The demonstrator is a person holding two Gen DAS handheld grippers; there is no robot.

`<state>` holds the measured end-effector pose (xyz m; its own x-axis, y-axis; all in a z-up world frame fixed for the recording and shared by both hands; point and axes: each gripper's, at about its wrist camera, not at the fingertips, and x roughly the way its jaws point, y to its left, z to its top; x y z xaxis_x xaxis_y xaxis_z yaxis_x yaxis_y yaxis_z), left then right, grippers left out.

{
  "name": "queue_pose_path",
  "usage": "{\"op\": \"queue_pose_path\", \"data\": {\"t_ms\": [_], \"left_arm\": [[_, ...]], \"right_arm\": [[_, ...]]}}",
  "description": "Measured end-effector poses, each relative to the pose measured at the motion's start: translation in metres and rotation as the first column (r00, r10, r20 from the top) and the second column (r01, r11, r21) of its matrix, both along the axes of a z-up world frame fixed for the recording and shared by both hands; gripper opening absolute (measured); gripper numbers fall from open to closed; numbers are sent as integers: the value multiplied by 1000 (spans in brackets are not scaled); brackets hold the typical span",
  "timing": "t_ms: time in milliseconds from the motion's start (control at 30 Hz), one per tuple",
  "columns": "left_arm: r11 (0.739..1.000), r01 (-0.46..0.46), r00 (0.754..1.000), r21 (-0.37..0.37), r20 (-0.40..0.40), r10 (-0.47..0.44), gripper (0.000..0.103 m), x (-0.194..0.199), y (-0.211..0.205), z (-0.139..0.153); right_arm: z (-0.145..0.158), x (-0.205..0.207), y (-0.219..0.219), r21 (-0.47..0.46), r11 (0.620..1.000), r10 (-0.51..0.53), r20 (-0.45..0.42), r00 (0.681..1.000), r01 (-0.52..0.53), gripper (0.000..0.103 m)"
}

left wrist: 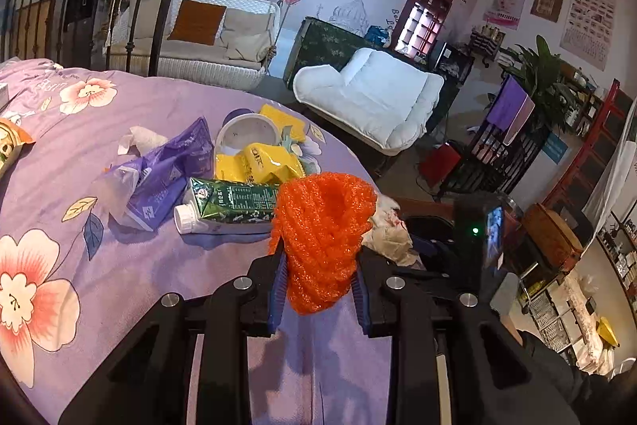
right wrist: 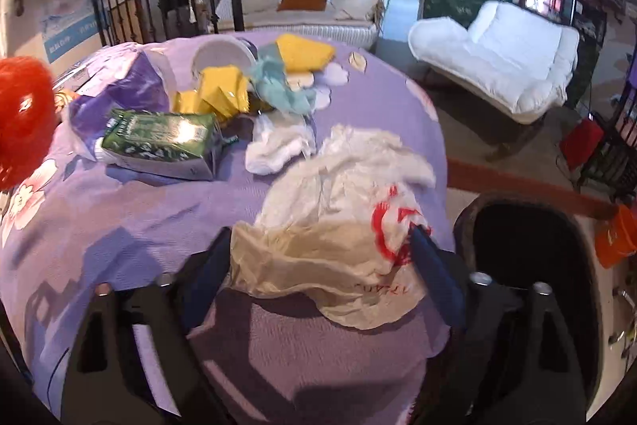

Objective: Collect trash
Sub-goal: 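Carry the orange net and tissue to the black bin with both tools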

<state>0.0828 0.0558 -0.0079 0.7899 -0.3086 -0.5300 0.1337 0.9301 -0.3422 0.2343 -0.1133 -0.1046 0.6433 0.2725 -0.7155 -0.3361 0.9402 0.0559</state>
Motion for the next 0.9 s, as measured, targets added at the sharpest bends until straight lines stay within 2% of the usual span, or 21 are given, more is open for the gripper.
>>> {"op": "queue_pose_path", "data": {"t_ms": [67,133,167,267,400,533,667,767,800,833,900], "left_arm": [[1000,2,1000,4,-10,-2,28,-2,-3,-4],[1000,4,1000,3,-19,-4,28,-4,-5,-6],[1000,9,1000,1,-23,-9,28,-4,-7,-8],[1000,23,999,2,-29,-23,28,-4,-13,-10],[999,51,998,0,-32,-51,28,-5,-26,-10],[996,89,995,4,-33,-89,28,-4,-40,-9],[991,135,990,0,-41,-135,28,1,-56,-10],[986,169,985,7,-48,-168,28,5,-71,-12],[983,182,982,9,-51,-181,28,6,-76,-12],[981,196,979,10,-54,-195,28,8,-81,-12],[975,223,973,14,-60,-221,28,11,-90,-13]], "right_arm": [[-1,0,-4,24,999,-22,9,1000,22,52],[2,-3,-9,40,999,-32,11,999,32,44],[4,-6,-14,61,997,-39,14,999,38,41],[11,-18,-27,80,995,-62,36,997,59,39],[24,-37,-51,85,991,-107,86,991,100,39],[33,-51,-86,102,981,-173,90,981,164,39],[29,-55,-127,122,959,-261,29,965,256,40],[18,-55,-151,101,939,-328,-14,945,328,43],[14,-54,-156,99,933,-344,-30,938,345,45],[7,-52,-166,102,920,-373,-63,926,377,54],[-4,-49,-178,125,904,-397,-112,911,409,62]]}}
